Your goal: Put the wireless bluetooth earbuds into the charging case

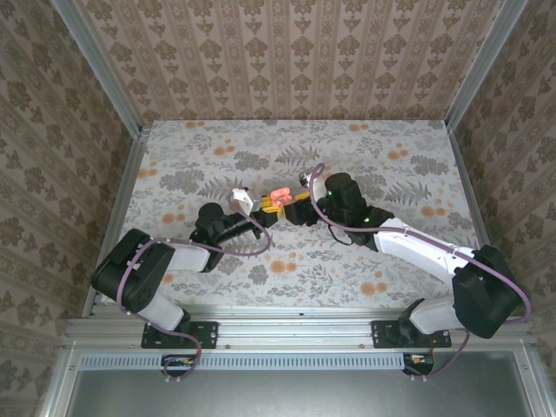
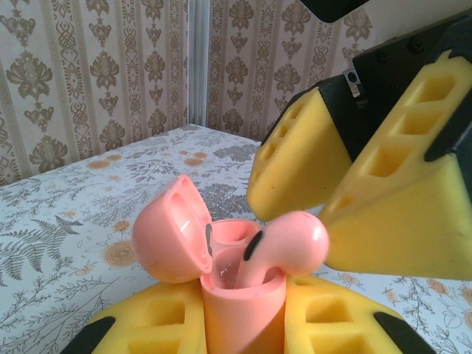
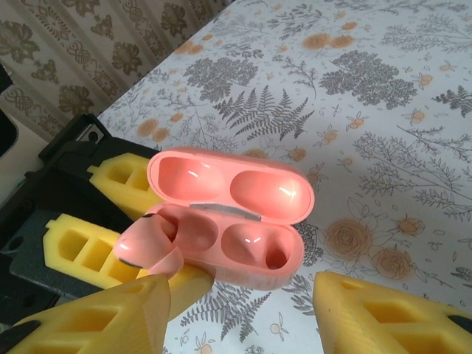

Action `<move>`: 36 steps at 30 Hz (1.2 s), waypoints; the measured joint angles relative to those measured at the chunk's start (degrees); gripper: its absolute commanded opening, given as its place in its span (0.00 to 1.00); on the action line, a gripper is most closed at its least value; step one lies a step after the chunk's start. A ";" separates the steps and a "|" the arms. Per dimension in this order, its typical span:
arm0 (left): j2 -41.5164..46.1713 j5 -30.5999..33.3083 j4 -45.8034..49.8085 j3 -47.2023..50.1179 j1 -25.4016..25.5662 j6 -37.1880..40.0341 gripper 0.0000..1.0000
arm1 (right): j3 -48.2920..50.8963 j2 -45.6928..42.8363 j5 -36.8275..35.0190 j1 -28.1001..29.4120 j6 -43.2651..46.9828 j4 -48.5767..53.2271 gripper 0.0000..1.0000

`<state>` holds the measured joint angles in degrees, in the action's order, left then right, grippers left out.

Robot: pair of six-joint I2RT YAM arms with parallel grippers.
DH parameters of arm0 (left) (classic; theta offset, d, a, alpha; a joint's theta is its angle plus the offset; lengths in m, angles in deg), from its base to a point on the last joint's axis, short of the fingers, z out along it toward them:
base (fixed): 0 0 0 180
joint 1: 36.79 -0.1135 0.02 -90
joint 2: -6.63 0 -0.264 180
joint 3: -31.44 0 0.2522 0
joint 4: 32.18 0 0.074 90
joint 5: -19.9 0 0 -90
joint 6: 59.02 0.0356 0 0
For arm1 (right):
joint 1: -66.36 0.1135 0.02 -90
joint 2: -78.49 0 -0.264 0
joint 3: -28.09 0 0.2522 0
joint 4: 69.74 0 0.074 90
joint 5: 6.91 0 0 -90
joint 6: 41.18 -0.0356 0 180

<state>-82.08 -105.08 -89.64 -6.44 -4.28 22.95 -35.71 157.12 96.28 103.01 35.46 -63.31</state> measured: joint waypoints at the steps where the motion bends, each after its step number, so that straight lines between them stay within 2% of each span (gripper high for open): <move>1: 0.00 0.00 0.00 0.00 0.00 0.00 0.10 | 0.00 -0.02 -0.26 0.00 -0.13 -0.24 0.55; 27: 0.72 0.07 0.02 0.00 0.00 -0.39 0.10 | -1.20 -0.48 -4.20 -0.07 -1.68 -1.07 0.59; 31: 0.72 0.24 0.00 0.00 -0.04 -0.39 0.10 | -0.37 -3.80 -2.38 -0.15 -1.66 -1.07 0.59; 36: 0.74 0.24 0.00 0.00 -0.04 -0.39 0.10 | -0.37 -5.40 3.67 -0.39 -3.28 -0.63 0.54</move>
<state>-81.34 -104.84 -89.64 -6.44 -4.32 22.56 -36.08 151.72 99.96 102.61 32.18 -63.94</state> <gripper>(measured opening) 0.208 0.557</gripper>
